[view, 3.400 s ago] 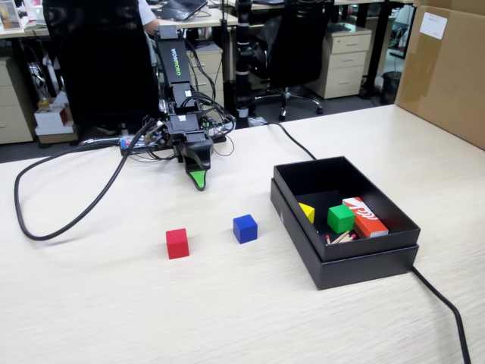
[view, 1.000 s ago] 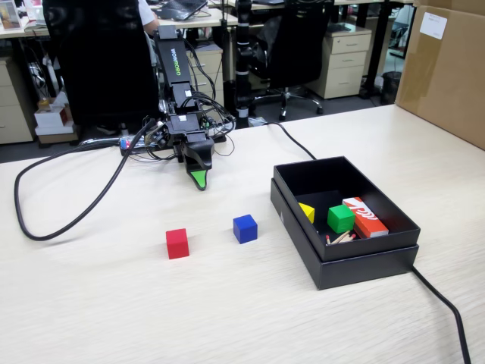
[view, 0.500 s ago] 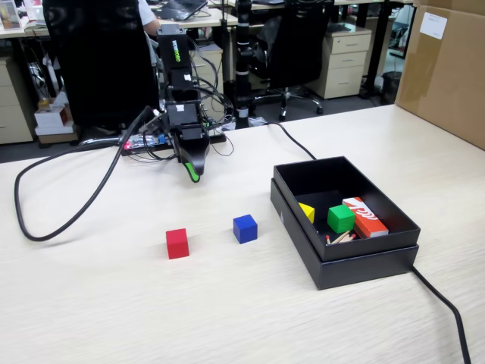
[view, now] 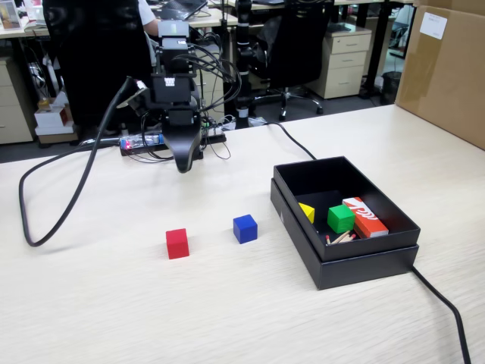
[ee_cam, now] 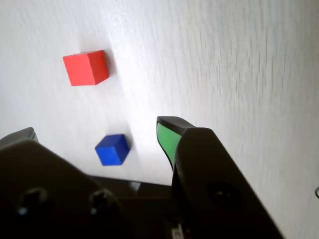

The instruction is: Put the red cube on top of the blue cube

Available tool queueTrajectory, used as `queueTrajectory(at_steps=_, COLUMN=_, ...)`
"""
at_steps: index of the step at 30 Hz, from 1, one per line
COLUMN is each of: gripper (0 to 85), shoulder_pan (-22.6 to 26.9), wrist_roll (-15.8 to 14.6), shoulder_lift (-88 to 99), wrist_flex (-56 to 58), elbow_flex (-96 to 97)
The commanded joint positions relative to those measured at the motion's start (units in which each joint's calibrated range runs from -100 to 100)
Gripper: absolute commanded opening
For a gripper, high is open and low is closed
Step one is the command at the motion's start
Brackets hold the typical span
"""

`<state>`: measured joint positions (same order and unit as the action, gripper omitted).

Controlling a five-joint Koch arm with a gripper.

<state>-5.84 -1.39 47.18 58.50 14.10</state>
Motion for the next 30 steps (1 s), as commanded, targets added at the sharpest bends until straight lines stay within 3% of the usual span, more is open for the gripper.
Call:
queueTrajectory(at_steps=1, gripper=47.3, shoulder_pan=-0.93, wrist_roll=0.44, shoulder_lift=-5.93, wrist_flex=1.33, elbow_flex=-8.94)
queueTrajectory(at_steps=10, gripper=46.9, shoulder_pan=-2.20, wrist_roll=1.12, shoulder_lift=-28.08, wrist_flex=1.33, elbow_flex=-22.72)
queueTrajectory(at_steps=30, gripper=47.1, shoulder_pan=-2.59, wrist_roll=1.90, shoulder_lift=-48.39, wrist_flex=-1.52, elbow_flex=-29.88)
